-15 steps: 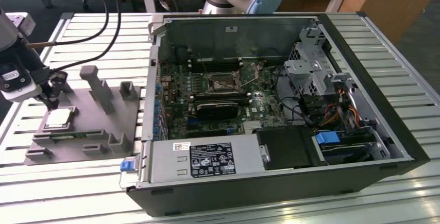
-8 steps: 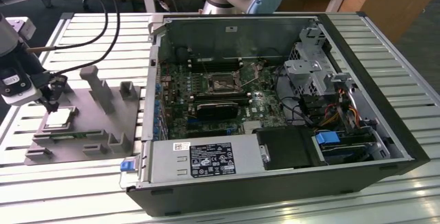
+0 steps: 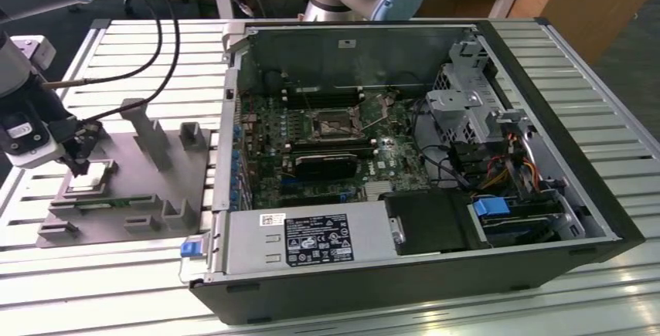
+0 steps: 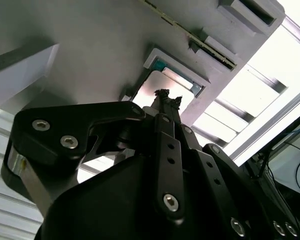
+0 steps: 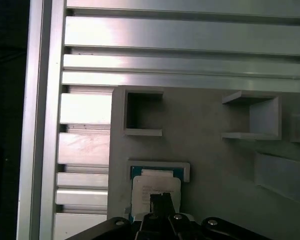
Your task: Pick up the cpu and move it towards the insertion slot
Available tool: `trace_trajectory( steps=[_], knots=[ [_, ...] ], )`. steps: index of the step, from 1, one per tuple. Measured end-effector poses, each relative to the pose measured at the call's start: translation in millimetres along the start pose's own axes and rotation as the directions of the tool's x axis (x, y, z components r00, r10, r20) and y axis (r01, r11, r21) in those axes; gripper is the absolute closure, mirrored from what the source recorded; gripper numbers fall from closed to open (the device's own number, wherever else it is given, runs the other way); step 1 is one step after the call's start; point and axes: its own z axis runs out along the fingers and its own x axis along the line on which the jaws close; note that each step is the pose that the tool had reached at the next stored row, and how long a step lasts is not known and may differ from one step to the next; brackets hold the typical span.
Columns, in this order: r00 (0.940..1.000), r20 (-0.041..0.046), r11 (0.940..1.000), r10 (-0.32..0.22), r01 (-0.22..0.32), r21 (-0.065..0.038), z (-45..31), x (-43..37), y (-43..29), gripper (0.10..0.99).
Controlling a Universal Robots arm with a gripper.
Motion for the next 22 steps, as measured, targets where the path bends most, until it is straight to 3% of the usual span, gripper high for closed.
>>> trace_trajectory(
  steps=[7, 14, 17, 19, 22],
  knots=[
    [1.0, -0.0002, 1.0, 0.0, 0.0, 0.0, 8.8, 0.8, -1.8, 0.984],
    [1.0, -0.0001, 1.0, 0.0, 0.0, 0.0, 9.1, 1.0, -1.8, 0.984],
    [1.0, -0.0001, 1.0, 0.0, 0.0, 0.0, 9.1, 1.1, -1.8, 0.922],
    [1.0, 0.0, 1.0, 0.0, 0.0, 0.0, 9.1, 1.1, -1.8, 0.796],
    [1.0, -0.0001, 1.0, 0.0, 0.0, 0.0, 9.1, 1.2, -1.8, 0.737]
  ],
)
